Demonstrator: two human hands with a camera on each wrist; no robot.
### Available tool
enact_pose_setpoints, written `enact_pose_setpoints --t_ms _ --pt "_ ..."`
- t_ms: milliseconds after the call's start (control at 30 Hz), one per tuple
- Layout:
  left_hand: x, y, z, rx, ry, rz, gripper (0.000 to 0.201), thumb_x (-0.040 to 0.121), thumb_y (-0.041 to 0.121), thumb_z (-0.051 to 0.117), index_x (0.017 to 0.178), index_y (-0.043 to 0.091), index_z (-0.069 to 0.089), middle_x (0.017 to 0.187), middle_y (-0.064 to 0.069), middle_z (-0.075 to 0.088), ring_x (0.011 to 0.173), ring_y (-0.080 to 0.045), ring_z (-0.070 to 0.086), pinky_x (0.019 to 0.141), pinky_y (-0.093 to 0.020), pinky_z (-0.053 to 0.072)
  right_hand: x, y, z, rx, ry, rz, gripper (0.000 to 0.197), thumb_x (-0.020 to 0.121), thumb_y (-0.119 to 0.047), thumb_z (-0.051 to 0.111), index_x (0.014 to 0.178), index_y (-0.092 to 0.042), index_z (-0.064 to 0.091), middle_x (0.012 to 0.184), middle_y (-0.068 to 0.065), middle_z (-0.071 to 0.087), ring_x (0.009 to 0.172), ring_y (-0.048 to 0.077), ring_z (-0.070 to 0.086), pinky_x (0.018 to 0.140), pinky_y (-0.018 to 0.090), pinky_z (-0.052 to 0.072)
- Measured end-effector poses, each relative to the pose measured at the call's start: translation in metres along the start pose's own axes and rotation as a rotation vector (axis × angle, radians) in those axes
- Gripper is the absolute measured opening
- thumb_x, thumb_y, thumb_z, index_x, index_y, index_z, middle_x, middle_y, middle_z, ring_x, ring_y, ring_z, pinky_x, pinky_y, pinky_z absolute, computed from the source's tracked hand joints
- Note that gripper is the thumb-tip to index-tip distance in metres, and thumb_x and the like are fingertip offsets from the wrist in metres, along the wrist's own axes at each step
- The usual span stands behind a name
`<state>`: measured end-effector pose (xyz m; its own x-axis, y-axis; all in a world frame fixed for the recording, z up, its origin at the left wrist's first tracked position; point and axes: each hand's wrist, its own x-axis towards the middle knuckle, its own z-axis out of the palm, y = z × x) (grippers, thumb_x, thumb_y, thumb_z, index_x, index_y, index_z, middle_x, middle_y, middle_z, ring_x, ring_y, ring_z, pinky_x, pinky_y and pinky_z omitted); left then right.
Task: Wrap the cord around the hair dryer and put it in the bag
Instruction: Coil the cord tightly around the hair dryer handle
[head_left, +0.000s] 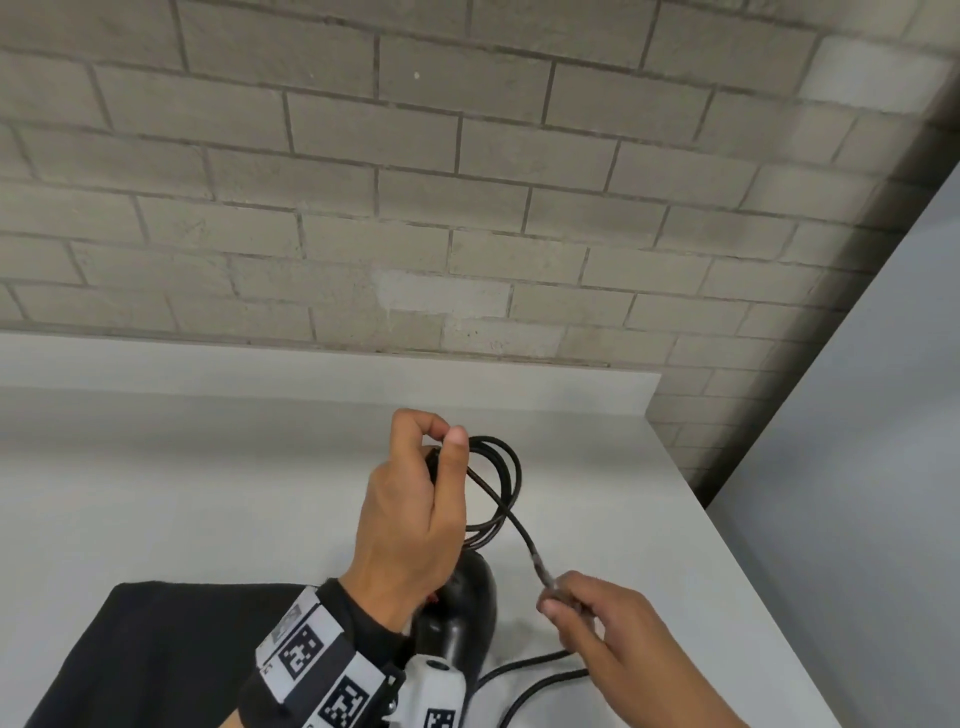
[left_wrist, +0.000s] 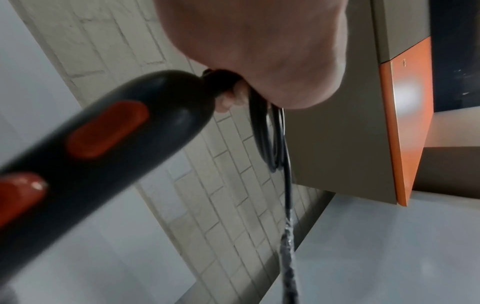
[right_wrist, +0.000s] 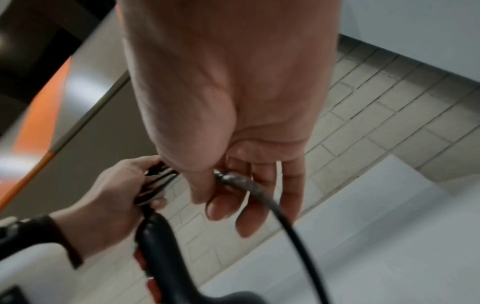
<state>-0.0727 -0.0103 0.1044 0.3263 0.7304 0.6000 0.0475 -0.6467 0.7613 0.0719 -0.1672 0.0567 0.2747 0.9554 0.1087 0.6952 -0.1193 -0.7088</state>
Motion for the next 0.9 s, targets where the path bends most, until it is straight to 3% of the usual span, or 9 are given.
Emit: enact_pose_setpoints --t_ms 100,200,400,533,600,700,833,900 --pt "0.011 0.003 -0.01 0.022 0.019 0.021 0.016 0.099 0.043 0.039 0.092 0.028 0.042 0.05 0.01 0.047 0.038 -0.009 0.036 0.042 -0.018 0.025 0.0 0.009 -0.02 0.036 0.069 0.003 0.016 0.094 -0.037 0.056 0.083 -0.026 0.061 0.06 -0.009 0.053 0.056 0.002 0.048 0.058 0.026 0.043" --pt "0.014 0.005 -0.014 0.056 -0.016 0.033 0.021 0.099 0.043 0.039 0.095 0.022 0.043 0.049 0.012 0.049 0.038 -0.01 0.039 0.041 -0.016 0.026 0.002 0.008 -0.052 0.015 0.197 -0.008 0.013 0.09 -0.025 0.063 0.077 -0.025 0.065 0.053 -0.009 0.047 0.048 0.002 0.038 0.048 0.015 0.031" --pt "0.008 0.002 -0.009 0.12 -0.085 0.035 0.026 0.096 0.05 0.034 0.096 0.025 0.041 0.041 0.011 0.04 0.039 -0.012 0.042 0.042 -0.019 0.028 0.01 0.002 -0.095 -0.167 0.424 -0.006 0.018 0.085 -0.011 0.071 0.076 -0.027 0.067 0.052 -0.008 0.053 0.043 0.008 0.037 0.043 0.013 0.028" --pt "0.005 -0.003 -0.002 0.135 -0.097 0.044 0.023 0.101 0.05 0.032 0.095 0.028 0.039 0.05 0.016 0.05 0.041 -0.011 0.044 0.043 -0.018 0.028 0.014 0.011 -0.081 -0.299 0.3 0.057 0.03 0.085 -0.018 0.073 0.084 -0.044 0.057 0.063 -0.008 0.06 0.067 0.005 0.056 0.057 0.009 0.042" --pt "0.004 -0.005 -0.001 0.134 -0.092 0.053 0.02 0.099 0.049 0.034 0.095 0.03 0.037 0.054 0.017 0.052 0.041 -0.012 0.044 0.043 -0.018 0.028 0.011 0.012 -0.064 -0.316 0.214 0.089 0.038 0.085 -0.025 0.073 0.095 -0.051 0.047 0.078 -0.012 0.061 0.079 0.002 0.059 0.066 0.006 0.045" --pt "0.003 -0.006 0.001 0.14 -0.07 0.081 0.019 0.097 0.053 0.033 0.094 0.034 0.035 0.048 0.011 0.047 0.042 -0.013 0.044 0.044 -0.019 0.029 0.009 -0.006 -0.036 -0.256 0.186 0.017 0.038 0.086 -0.037 0.068 0.111 -0.05 0.043 0.093 -0.021 0.058 0.092 0.0 0.057 0.069 0.005 0.044" --pt "0.0 -0.004 0.004 0.171 -0.03 0.097 0.02 0.097 0.052 0.032 0.095 0.032 0.036 0.044 0.011 0.04 0.049 -0.014 0.052 0.044 -0.019 0.034 0.008 -0.039 -0.003 -0.302 0.156 -0.049 0.028 0.091 -0.05 0.056 0.115 -0.041 0.045 0.09 -0.021 0.059 0.069 0.0 0.054 0.067 0.017 0.045" --pt "0.0 -0.007 0.003 0.178 0.005 0.078 0.022 0.097 0.052 0.031 0.095 0.031 0.036 0.044 0.011 0.04 0.051 -0.014 0.054 0.045 -0.021 0.036 0.007 -0.055 0.004 -0.473 0.229 -0.099 0.019 0.091 -0.048 0.05 0.105 -0.036 0.049 0.079 -0.019 0.06 0.056 0.002 0.055 0.052 0.021 0.046"
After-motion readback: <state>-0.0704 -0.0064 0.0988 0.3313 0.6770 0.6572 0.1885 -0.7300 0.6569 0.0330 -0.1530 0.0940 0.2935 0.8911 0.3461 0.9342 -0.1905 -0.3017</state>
